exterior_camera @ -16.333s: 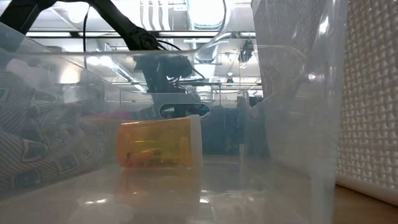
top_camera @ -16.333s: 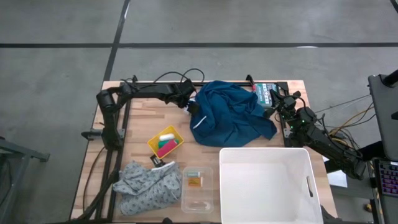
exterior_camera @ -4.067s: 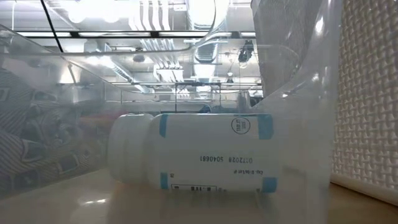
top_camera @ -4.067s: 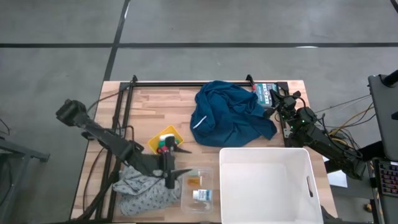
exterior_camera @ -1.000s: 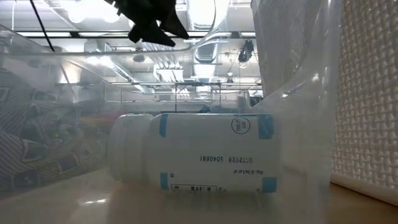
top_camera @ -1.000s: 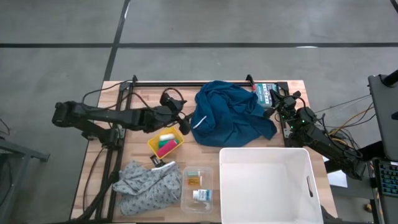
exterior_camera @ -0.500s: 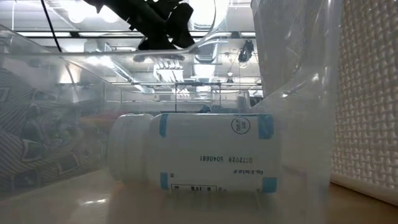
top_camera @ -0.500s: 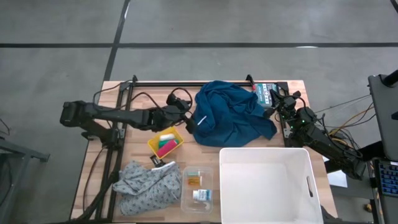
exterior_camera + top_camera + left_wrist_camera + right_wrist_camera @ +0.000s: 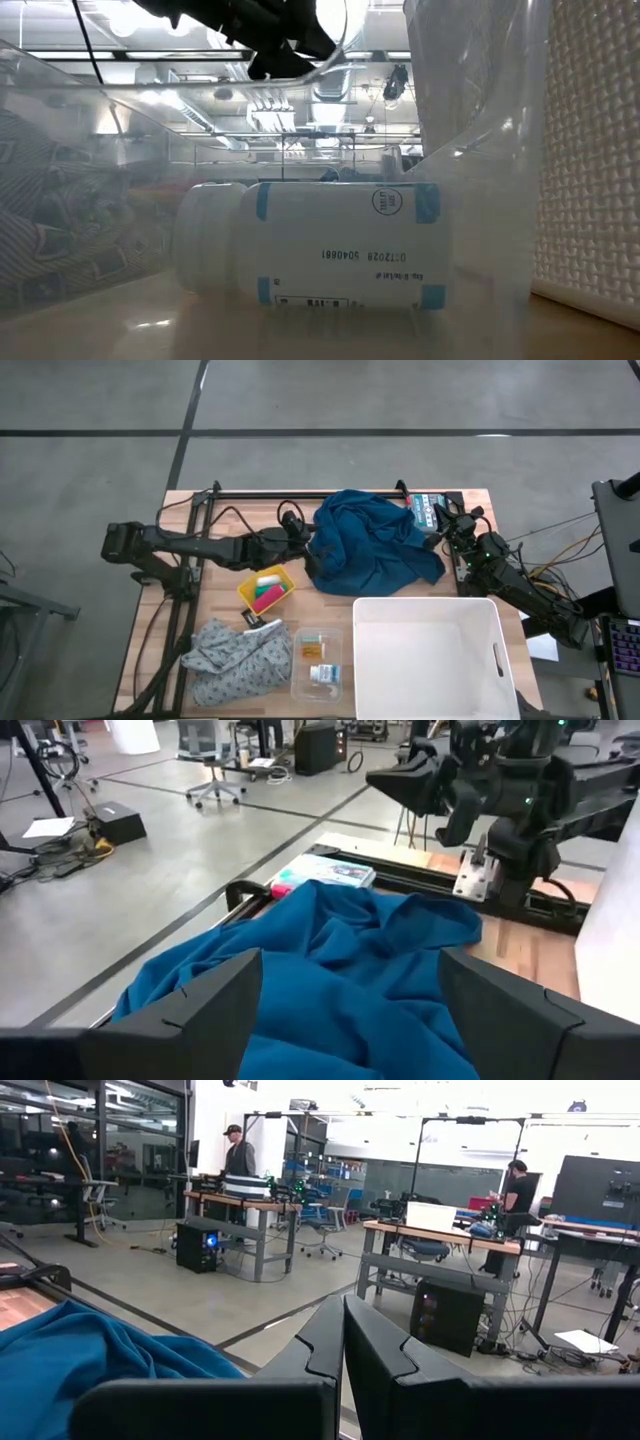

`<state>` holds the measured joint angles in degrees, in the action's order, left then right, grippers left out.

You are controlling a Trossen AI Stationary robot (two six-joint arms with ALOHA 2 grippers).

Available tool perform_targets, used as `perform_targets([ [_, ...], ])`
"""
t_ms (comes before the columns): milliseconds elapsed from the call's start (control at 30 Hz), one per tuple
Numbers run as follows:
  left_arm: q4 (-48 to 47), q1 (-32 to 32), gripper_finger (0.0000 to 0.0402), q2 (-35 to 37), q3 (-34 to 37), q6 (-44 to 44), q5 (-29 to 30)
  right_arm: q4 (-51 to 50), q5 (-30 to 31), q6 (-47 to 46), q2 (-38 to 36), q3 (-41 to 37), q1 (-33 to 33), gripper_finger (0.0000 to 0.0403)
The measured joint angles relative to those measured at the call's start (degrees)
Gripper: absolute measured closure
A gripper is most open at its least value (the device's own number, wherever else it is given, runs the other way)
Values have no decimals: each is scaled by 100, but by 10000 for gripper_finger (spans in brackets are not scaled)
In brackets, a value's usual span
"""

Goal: Pick & Place Medicine items
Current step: Put the blue patient gown into the white laundry bin

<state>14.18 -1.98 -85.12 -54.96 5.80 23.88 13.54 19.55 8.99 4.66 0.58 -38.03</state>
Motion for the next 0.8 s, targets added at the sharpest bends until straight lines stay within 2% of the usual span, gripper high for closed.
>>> perform_targets([
  [300, 50, -15, 97, 4, -15, -158, 4, -1, -2, 0, 1, 0, 0, 394],
  [500, 163, -83, 97, 6, -76, -1051, 4, 0, 0, 0, 1, 0, 0, 394],
  [667, 59, -82, 97, -2, 82, -751, 4, 0, -1, 0, 1, 0, 0, 394],
  [800, 393, -107, 97, 16, 83, -432, 7, 0, -1, 0, 1, 0, 0, 394],
])
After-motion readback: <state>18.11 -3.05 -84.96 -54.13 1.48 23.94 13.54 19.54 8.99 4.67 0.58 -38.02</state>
